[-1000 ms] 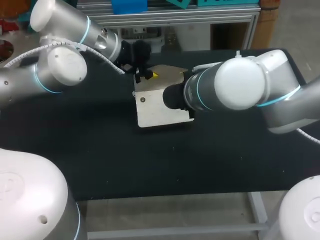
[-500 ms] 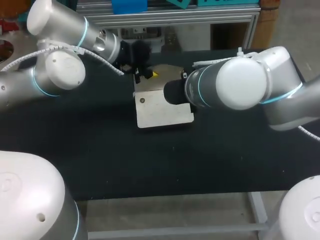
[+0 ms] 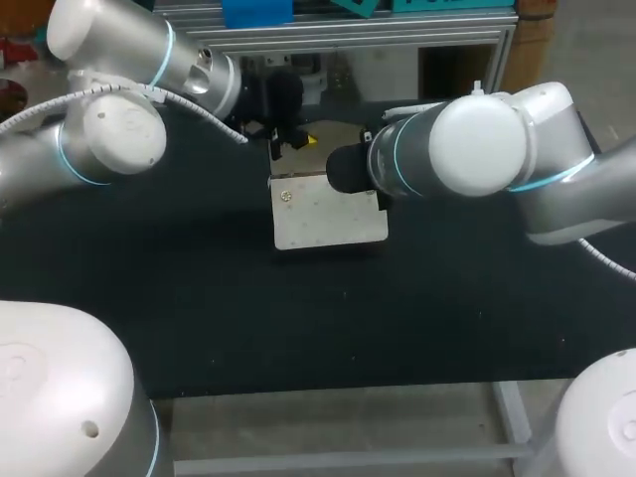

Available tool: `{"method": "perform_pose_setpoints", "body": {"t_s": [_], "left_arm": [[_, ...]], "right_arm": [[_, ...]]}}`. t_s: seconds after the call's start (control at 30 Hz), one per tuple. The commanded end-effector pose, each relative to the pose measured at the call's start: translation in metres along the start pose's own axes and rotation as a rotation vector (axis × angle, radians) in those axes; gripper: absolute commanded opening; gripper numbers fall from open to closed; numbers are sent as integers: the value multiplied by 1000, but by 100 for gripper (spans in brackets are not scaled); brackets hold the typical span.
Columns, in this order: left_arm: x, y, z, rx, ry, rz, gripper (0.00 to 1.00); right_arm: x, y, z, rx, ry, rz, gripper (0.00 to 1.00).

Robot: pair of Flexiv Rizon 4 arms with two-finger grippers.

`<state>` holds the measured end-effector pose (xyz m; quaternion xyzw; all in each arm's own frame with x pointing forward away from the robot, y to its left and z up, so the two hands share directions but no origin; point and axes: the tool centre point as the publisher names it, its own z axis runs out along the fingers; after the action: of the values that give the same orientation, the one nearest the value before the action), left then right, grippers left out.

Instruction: Pick up the bag, open it, inspect its contents, close it, and place it on the opposite side

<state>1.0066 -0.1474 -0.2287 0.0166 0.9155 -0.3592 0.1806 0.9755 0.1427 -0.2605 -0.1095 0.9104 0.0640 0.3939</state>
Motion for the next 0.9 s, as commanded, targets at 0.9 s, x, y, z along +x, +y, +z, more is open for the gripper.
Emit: {"method": "perform_pose_setpoints", "body": {"t_s": [0.9], "left_arm": [[6,-6,-15,82,-38,-5,0]], "right_arm": [[29,18,27,-29,78,-15,0]]}}
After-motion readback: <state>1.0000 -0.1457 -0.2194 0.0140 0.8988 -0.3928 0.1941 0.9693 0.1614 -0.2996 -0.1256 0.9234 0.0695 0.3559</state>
